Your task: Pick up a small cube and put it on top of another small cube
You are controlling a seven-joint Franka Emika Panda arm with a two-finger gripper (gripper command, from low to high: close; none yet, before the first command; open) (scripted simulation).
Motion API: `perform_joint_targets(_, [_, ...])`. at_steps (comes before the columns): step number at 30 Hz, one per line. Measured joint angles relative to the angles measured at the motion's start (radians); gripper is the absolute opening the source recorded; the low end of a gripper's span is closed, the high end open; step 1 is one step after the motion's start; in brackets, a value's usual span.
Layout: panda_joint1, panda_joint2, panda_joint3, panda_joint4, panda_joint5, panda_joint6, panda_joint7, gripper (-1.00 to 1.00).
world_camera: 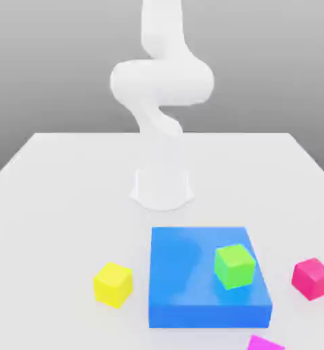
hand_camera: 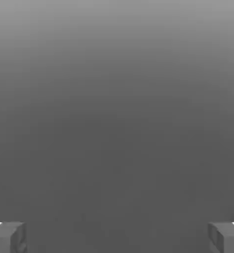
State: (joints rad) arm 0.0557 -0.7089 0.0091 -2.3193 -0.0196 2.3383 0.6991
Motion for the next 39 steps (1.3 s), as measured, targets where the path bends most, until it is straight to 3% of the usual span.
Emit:
perform_joint_targets(12, [0.252,0.443,0.046,-0.093,-0.059,0.186,-0.516,0.0])
perform_joint_targets(24, [0.436,0.876,0.162,-0.186,-0.077,0.37,-1.053,0.0])
perform_joint_targets(30, [0.491,1.095,0.122,-0.163,-0.158,0.524,-1.058,0.0])
perform_joint_targets(31, [0.499,1.115,0.113,-0.16,-0.165,0.54,-1.053,-1.0])
perform_joint_targets(39, [0.489,1.087,0.126,-0.165,-0.155,0.516,-1.061,-1.0])
